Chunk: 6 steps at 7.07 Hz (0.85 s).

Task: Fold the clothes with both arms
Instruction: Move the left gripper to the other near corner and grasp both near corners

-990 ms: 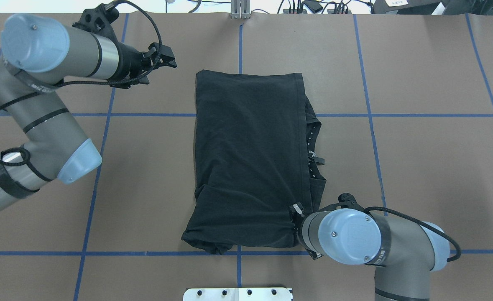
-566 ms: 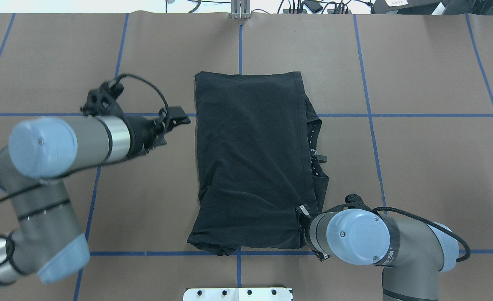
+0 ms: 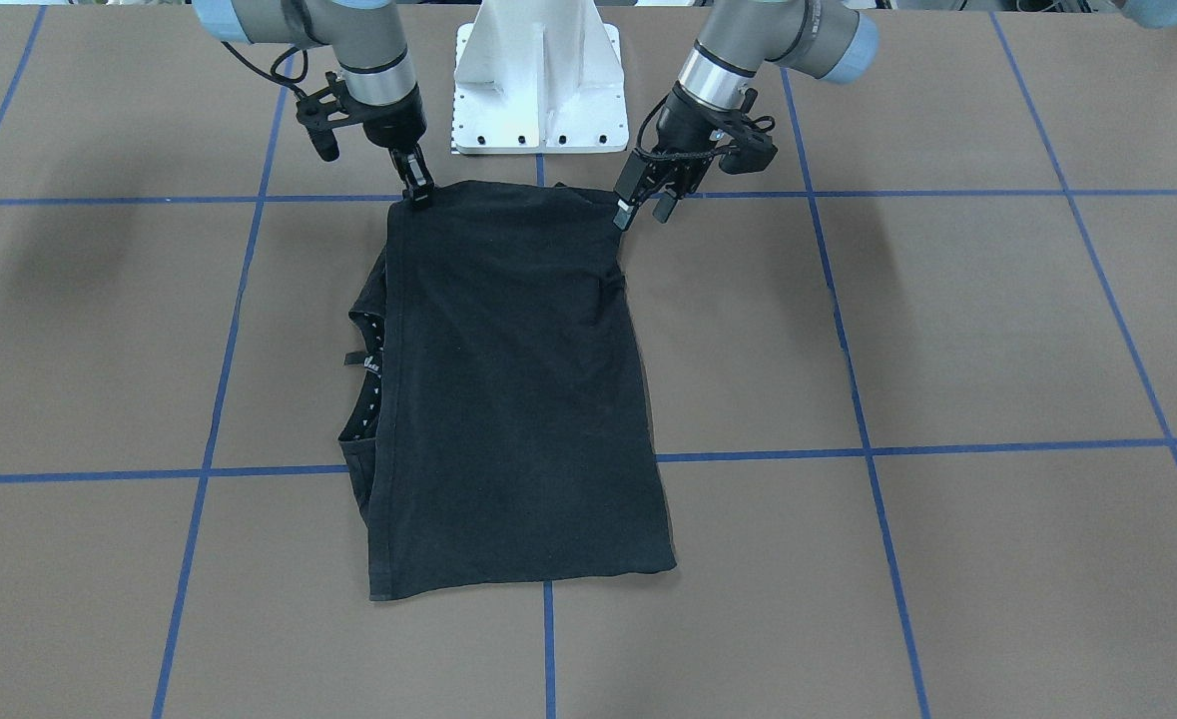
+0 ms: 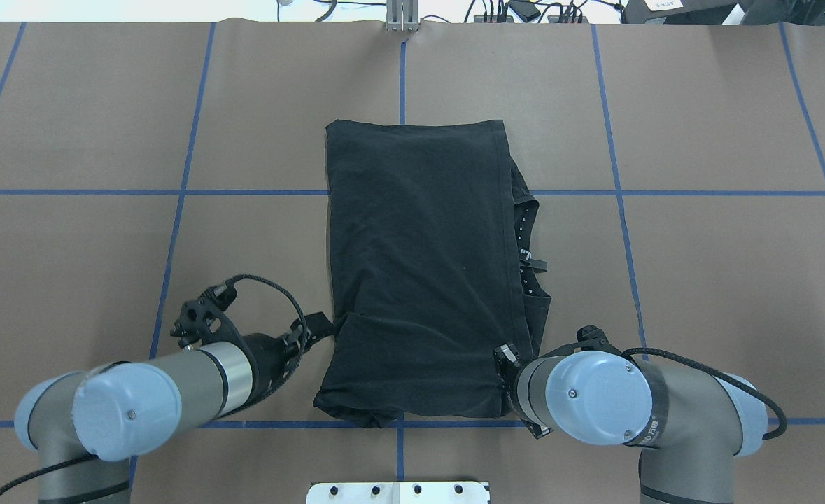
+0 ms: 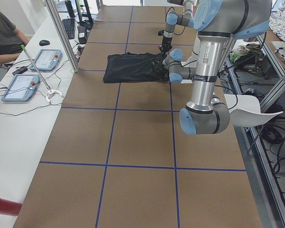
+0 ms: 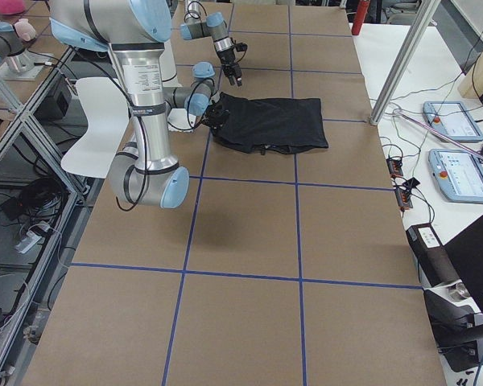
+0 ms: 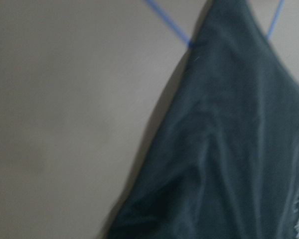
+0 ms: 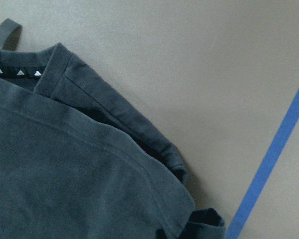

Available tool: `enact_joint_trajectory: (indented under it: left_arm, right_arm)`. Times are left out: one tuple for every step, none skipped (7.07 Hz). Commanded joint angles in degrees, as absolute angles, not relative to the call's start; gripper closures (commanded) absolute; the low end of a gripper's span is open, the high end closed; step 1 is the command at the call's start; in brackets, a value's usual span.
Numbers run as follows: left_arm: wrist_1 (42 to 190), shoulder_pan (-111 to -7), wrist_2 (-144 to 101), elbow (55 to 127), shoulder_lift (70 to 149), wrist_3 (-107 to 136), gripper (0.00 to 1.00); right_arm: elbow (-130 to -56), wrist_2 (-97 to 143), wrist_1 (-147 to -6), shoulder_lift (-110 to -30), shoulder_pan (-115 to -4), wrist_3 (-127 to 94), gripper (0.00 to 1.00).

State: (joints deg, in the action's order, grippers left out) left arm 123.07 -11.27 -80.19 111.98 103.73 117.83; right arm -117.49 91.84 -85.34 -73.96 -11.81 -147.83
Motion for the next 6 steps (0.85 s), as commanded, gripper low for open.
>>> enact_joint_trajectory:
  left_arm:
    - [122.8, -8.0, -79.8, 110.8, 103.6, 118.7, 0.15]
    - [122.8, -7.4, -79.8, 110.8, 104.1, 119.7, 0.16]
    - [122.8, -7.3, -79.8, 110.8, 104.1, 119.8, 0.19]
    - [122.8, -7.2, -79.8, 110.7, 104.2, 119.9, 0.23]
    - [122.9, -6.3, -79.8, 110.2, 104.2, 121.3, 0.32]
    - [122.9, -5.0, -79.8, 110.0, 104.3, 122.6, 0.43]
  right_arm:
    - [-117.5, 91.8, -85.3, -73.9, -11.8, -147.8, 1.00]
    - [-117.4, 91.8, -85.3, -74.0, -11.9, -147.8, 1.00]
    - [-117.5, 91.9, -85.3, -74.1, -11.9, -147.8, 1.00]
    - [-117.5, 91.9, -85.3, -74.1, -11.9, -147.8, 1.00]
    - [-117.5, 91.9, -85.3, -74.1, -11.9, -147.8, 1.00]
    - [-117.6, 91.9, -85.3, -74.1, -11.9, -147.8, 1.00]
